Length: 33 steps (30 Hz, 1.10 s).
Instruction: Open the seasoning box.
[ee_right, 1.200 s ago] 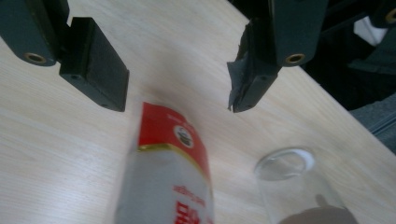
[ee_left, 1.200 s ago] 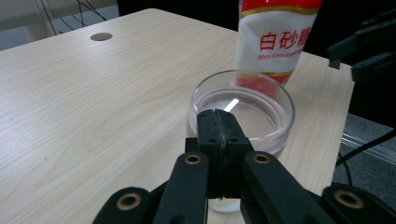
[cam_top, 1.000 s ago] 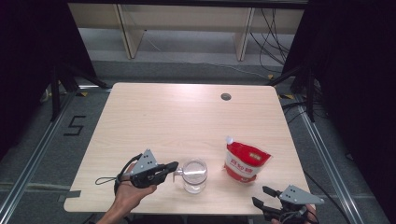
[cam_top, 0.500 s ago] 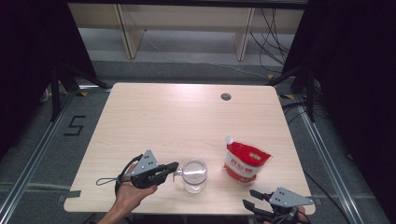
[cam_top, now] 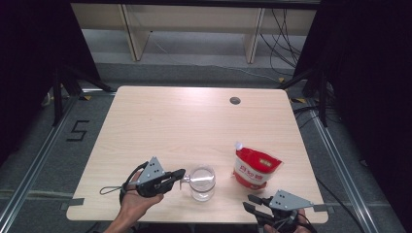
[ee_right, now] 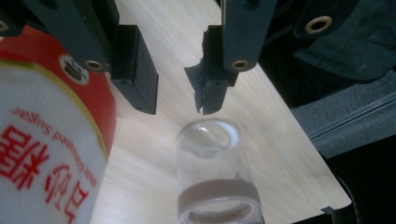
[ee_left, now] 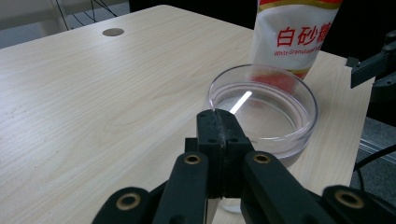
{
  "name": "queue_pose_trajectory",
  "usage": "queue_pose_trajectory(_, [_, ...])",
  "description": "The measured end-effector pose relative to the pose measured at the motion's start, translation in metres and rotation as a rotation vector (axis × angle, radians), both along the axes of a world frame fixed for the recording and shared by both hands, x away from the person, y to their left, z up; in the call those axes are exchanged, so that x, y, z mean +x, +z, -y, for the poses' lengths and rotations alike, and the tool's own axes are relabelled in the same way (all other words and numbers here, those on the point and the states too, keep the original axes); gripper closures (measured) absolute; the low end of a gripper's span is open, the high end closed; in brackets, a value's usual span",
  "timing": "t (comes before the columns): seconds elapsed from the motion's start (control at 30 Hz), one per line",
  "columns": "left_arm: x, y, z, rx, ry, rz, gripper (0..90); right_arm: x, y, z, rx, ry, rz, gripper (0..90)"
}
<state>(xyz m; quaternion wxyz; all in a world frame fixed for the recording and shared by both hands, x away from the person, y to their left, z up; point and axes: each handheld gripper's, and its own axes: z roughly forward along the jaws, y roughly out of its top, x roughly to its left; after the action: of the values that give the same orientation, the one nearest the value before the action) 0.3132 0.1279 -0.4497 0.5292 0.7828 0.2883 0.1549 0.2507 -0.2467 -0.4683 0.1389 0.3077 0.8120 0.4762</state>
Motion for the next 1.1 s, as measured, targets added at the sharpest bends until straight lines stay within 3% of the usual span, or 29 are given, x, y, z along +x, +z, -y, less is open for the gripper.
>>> queue_pose_trajectory(0.03, [0.000, 0.000, 0.000, -0.003, -0.002, 0.003, 89.0, -0.001, 0.001, -0.004, 0.016, -0.012, -0.030, 69.2])
queue_pose_trajectory(0.07, [0.000, 0.000, 0.000, -0.003, 0.000, 0.003, 89.0, 0.002, 0.001, -0.005, 0.005, 0.008, 0.012, 70.0])
queue_pose_trajectory(0.13, [-0.001, 0.000, 0.000, 0.006, 0.007, 0.002, 89.0, 0.004, 0.002, -0.010, 0.010, 0.013, 0.004, 72.4])
queue_pose_trajectory(0.2, [-0.002, -0.001, 0.000, -0.005, 0.013, -0.006, 89.0, 0.007, 0.002, -0.016, 0.015, 0.029, 0.041, 74.7])
queue_pose_trajectory(0.23, [-0.002, -0.001, 0.000, -0.008, 0.012, -0.007, 89.0, 0.006, 0.003, -0.019, 0.018, 0.025, 0.026, 75.7])
queue_pose_trajectory(0.27, [-0.002, -0.001, 0.000, -0.008, 0.012, -0.007, 89.0, 0.009, 0.004, -0.020, 0.005, 0.038, 0.053, 75.9])
queue_pose_trajectory(0.43, [-0.002, -0.001, 0.000, -0.005, 0.012, -0.002, 89.0, 0.015, 0.007, -0.032, 0.009, 0.048, 0.061, 78.8])
queue_pose_trajectory(0.57, [-0.003, -0.001, 0.000, -0.002, 0.011, 0.005, 89.0, 0.022, 0.007, -0.039, 0.010, 0.064, 0.094, 80.2])
queue_pose_trajectory(0.63, [-0.002, -0.001, 0.000, 0.008, 0.007, 0.021, 89.0, 0.023, 0.008, -0.042, -0.004, 0.056, 0.096, 81.0])
queue_pose_trajectory(1.1, [-0.003, -0.004, -0.001, -0.004, 0.011, 0.025, 89.0, 0.039, 0.006, -0.061, -0.026, 0.071, 0.118, 82.7])
